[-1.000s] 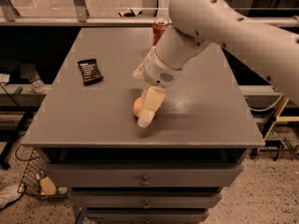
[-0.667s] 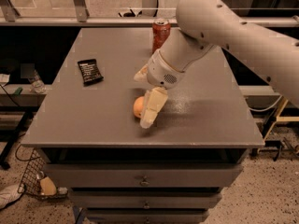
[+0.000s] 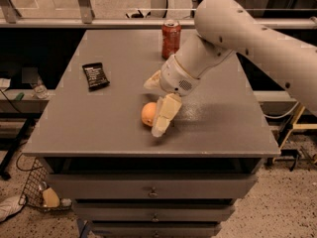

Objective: Pick orange

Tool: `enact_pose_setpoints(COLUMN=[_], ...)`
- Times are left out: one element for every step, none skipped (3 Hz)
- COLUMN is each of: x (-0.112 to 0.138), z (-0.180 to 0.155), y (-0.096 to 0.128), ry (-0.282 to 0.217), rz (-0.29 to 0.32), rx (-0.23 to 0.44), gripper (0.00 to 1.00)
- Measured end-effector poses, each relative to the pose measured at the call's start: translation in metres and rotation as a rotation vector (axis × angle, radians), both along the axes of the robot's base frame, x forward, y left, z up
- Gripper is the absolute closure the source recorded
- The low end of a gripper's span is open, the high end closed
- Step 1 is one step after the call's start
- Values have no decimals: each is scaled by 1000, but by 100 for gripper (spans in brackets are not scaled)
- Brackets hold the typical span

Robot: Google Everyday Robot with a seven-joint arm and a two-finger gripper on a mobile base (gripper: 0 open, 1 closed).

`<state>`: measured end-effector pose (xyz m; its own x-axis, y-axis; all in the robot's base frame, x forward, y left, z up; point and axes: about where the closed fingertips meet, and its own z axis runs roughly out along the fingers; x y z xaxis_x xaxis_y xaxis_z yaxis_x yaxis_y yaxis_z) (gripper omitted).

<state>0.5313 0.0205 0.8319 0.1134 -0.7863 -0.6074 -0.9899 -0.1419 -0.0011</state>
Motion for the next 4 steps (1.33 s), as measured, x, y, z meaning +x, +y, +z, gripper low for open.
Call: enact_pose_setpoints(x=[0,-1,0,2], z=[-4,-6,1,22], y=[-3,-4,-5,-6], ry=[21,27,43,83], rz=[-3,0,5,15], rx=[33,50,110,233], gripper=[25,48,79,99])
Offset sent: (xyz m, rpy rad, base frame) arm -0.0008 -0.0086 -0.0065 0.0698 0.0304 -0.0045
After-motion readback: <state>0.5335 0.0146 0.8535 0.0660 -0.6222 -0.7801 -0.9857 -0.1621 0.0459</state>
